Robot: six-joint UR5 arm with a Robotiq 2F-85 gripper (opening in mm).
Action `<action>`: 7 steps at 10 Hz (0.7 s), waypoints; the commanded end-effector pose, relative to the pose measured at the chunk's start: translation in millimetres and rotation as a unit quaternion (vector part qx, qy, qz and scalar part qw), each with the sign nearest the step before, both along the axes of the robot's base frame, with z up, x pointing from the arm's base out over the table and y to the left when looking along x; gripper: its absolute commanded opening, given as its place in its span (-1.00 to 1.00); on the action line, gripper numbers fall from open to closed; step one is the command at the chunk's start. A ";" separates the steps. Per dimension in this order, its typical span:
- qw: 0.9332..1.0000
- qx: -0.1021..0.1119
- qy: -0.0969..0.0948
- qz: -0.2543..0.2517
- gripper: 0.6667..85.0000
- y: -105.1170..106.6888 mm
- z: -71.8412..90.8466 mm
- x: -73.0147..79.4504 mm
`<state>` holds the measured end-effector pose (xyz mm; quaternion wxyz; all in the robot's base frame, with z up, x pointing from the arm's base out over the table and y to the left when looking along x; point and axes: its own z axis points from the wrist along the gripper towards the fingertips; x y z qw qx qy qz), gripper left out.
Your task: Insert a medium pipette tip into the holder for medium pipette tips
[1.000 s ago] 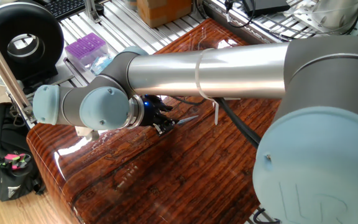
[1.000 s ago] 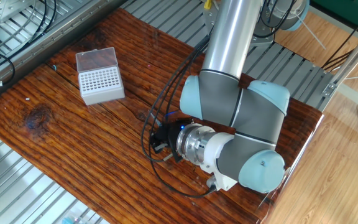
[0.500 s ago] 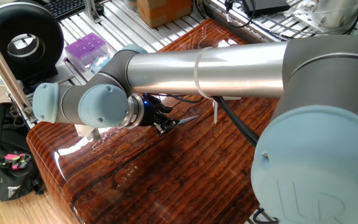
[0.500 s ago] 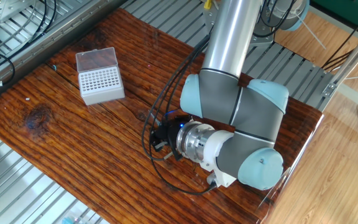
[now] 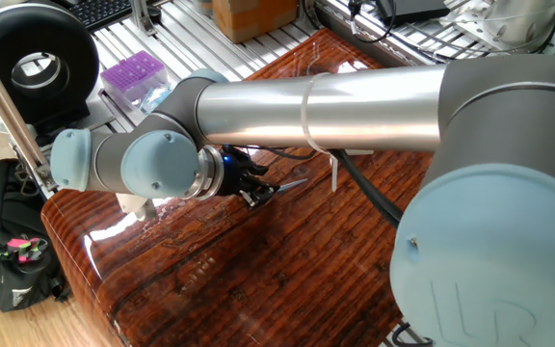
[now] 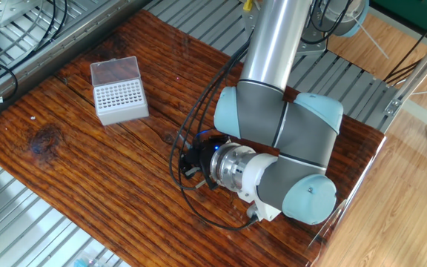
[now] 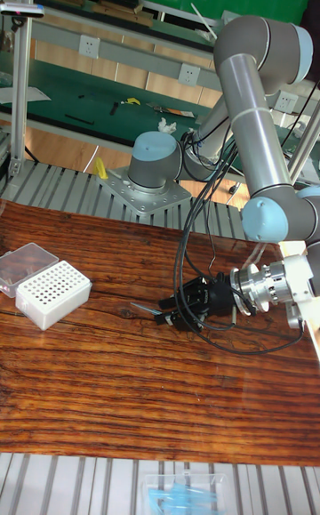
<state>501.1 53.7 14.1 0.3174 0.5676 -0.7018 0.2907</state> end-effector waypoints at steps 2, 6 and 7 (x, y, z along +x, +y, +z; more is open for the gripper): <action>1.000 0.007 0.007 -0.005 0.00 2.1 -2.7 -5.3; 1.000 0.003 0.005 -0.003 -0.02 -0.7 -3.4 -4.8; 1.000 0.006 0.005 -0.004 -0.04 -0.2 -4.5 -5.2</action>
